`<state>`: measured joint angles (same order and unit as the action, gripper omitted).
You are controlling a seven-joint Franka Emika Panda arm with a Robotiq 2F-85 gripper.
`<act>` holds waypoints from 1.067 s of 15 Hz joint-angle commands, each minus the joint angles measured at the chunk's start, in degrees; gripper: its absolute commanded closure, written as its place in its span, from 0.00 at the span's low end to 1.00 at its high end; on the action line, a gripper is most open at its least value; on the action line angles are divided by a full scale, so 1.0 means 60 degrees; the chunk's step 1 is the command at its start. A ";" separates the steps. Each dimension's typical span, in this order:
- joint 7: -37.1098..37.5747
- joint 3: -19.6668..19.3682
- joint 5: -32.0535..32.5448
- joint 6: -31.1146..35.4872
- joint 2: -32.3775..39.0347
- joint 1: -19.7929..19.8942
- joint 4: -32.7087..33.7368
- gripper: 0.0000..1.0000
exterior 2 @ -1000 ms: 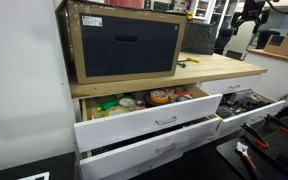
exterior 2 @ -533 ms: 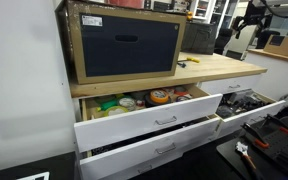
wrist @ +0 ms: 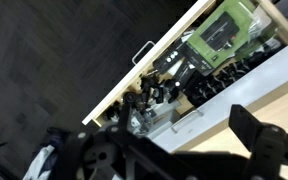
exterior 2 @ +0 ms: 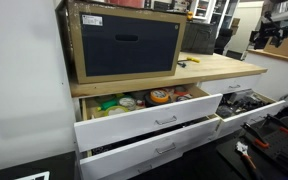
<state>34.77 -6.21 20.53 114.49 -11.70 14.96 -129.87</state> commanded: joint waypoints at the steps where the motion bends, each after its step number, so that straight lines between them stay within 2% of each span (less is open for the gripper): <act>1: -0.0152 -0.0731 0.0082 0.0096 0.2224 0.0383 0.1725 0.00; 3: 0.0024 -0.0939 -0.0051 0.0296 0.3092 0.0220 0.2355 0.00; 9: 0.0989 -0.0684 -0.0884 0.1206 0.4644 -0.0941 0.2900 0.00; 12: 0.1058 -0.0656 -0.1123 0.1640 0.4834 -0.1408 0.2924 0.00; 16: 0.0539 -0.0763 -0.1098 0.1537 0.4445 -0.1501 0.2478 0.00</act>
<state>40.54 -9.99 14.68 123.99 16.99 6.19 -113.39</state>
